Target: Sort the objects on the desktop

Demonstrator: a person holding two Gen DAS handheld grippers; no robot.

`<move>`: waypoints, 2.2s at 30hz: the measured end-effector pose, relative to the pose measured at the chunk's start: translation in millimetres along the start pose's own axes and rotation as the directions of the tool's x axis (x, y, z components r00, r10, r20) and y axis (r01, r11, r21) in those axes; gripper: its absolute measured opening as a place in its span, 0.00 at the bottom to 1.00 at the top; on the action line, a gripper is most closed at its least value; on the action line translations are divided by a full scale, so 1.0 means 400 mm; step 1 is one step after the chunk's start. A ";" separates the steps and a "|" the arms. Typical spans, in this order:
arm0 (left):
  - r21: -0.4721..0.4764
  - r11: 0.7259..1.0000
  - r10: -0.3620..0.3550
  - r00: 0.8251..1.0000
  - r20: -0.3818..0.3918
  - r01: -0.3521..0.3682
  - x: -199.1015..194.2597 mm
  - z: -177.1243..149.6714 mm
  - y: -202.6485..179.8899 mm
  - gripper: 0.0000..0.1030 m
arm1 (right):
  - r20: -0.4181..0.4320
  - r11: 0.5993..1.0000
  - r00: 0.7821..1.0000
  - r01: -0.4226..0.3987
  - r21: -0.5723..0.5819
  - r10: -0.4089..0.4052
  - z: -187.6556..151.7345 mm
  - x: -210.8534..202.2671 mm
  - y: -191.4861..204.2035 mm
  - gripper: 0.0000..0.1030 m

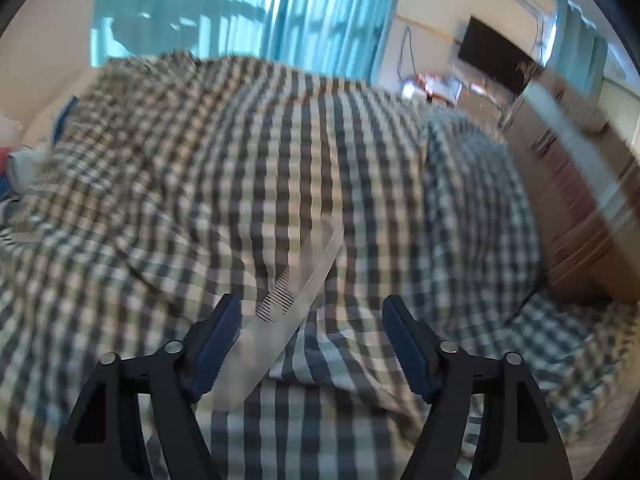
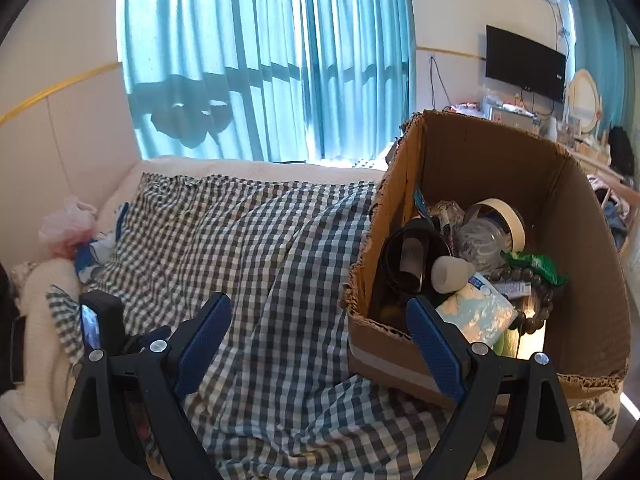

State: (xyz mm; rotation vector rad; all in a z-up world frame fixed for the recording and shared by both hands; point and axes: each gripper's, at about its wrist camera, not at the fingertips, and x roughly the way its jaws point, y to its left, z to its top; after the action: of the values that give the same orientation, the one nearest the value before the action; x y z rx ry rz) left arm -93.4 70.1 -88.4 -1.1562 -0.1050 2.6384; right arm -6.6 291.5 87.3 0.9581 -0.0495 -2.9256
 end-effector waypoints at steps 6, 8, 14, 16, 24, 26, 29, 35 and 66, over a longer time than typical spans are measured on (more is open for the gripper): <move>0.035 0.999 -0.027 0.998 -0.060 0.029 0.088 -0.010 0.021 0.39 | -0.004 1.000 1.000 -0.006 -0.001 0.006 0.013 0.026 0.029 0.87; 0.014 0.998 -0.062 0.996 -0.063 0.063 0.078 -0.008 0.031 0.25 | -0.005 1.000 1.000 -0.001 -0.017 0.001 0.014 0.030 0.045 0.87; 0.034 0.997 -0.065 0.995 -0.075 0.068 0.054 -0.011 0.017 0.13 | -0.003 0.998 1.000 -0.026 -0.050 0.026 0.009 0.015 0.076 0.87; 0.030 0.997 -0.066 0.996 -0.068 0.068 0.045 -0.017 0.018 0.10 | 0.007 0.998 0.999 -0.039 -0.049 0.040 0.009 0.000 0.079 0.87; -0.032 0.987 -0.157 0.987 0.035 0.158 -0.089 -0.018 0.007 0.05 | 0.045 0.998 0.997 -0.066 -0.019 0.067 0.026 -0.062 0.061 0.87; -0.025 0.982 -0.188 0.980 0.071 0.190 -0.138 -0.010 -0.008 0.05 | 0.058 0.998 0.996 -0.065 0.001 0.065 0.035 -0.084 0.043 0.87; -0.029 0.973 -0.225 0.971 0.077 0.228 -0.189 0.002 -0.029 0.05 | 0.080 0.996 0.994 -0.075 0.044 0.072 0.049 -0.120 0.009 0.87; 0.021 0.993 -0.119 0.993 -0.011 0.119 -0.158 -0.007 -0.050 0.19 | 0.114 0.992 0.990 -0.092 0.085 0.082 0.055 -0.169 -0.033 0.89; 0.126 0.957 -0.281 0.945 0.171 0.262 -0.377 0.061 -0.220 0.25 | 0.123 0.990 0.992 -0.027 0.137 0.010 0.093 -0.201 -0.133 0.89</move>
State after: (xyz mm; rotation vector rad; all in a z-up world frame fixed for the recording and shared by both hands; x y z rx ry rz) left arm 4.9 116.0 50.4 -0.7954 -0.1517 2.4675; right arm 33.3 350.4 162.0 0.7878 -0.2696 -2.9934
